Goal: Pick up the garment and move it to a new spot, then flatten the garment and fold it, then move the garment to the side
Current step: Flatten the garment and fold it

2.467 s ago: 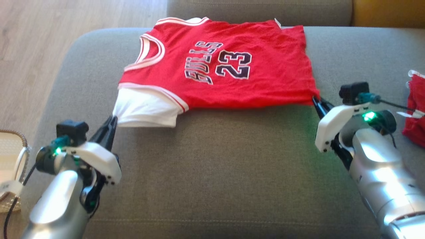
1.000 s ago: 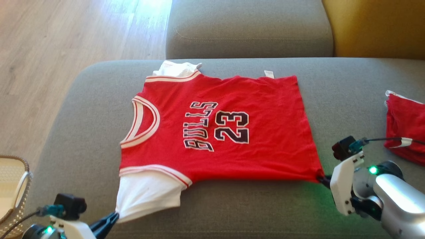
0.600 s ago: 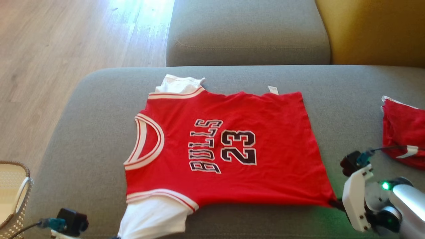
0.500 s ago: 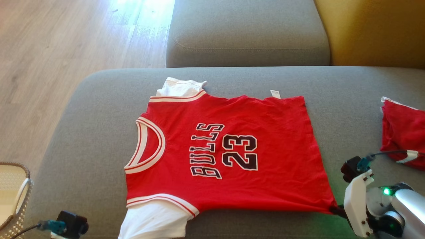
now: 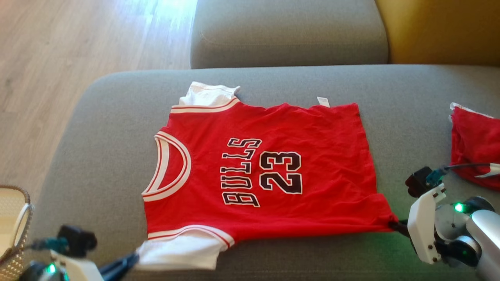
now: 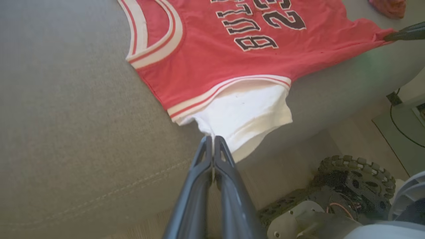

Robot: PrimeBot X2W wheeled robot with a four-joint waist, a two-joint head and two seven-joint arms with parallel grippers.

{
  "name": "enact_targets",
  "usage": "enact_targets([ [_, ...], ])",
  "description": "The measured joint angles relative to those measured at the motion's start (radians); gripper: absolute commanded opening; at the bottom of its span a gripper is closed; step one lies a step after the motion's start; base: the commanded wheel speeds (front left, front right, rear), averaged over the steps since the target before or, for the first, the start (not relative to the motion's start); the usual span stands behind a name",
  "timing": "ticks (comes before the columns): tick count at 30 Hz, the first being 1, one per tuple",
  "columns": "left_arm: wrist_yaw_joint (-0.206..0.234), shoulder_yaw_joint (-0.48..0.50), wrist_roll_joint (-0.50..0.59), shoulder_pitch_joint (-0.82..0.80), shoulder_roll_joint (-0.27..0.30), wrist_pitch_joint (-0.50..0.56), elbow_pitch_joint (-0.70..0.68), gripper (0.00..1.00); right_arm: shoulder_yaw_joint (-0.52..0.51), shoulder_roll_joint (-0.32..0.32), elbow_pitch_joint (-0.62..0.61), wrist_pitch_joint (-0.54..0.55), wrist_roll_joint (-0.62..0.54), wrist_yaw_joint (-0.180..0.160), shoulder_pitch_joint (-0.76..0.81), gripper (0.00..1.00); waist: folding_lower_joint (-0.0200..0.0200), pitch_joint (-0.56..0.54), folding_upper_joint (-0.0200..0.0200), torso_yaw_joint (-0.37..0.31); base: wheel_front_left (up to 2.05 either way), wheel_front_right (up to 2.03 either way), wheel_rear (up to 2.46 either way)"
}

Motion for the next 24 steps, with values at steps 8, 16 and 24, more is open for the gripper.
enact_targets([
  [8, 0.000, 0.044, 0.004, -0.100, -0.012, -0.045, 0.008, 0.00, -0.065, 0.049, 0.006, -0.017, -0.053, 0.000, -0.018, 0.00, 0.0000, 0.037, 0.0000, -0.008, 0.00, 0.00, 0.00],
  [16, 0.000, 0.060, 0.006, -0.203, -0.040, -0.078, 0.050, 0.00, -0.135, 0.122, 0.046, -0.055, -0.104, 0.000, -0.090, 0.00, 0.0001, 0.090, 0.0000, -0.022, 0.00, 0.00, 0.00],
  [24, -0.001, 0.053, 0.029, -0.311, -0.081, -0.114, 0.123, 0.00, -0.184, 0.191, 0.119, -0.118, -0.150, 0.000, -0.171, 0.00, 0.0002, 0.149, 0.0000, -0.035, 0.00, 0.00, 0.00],
])
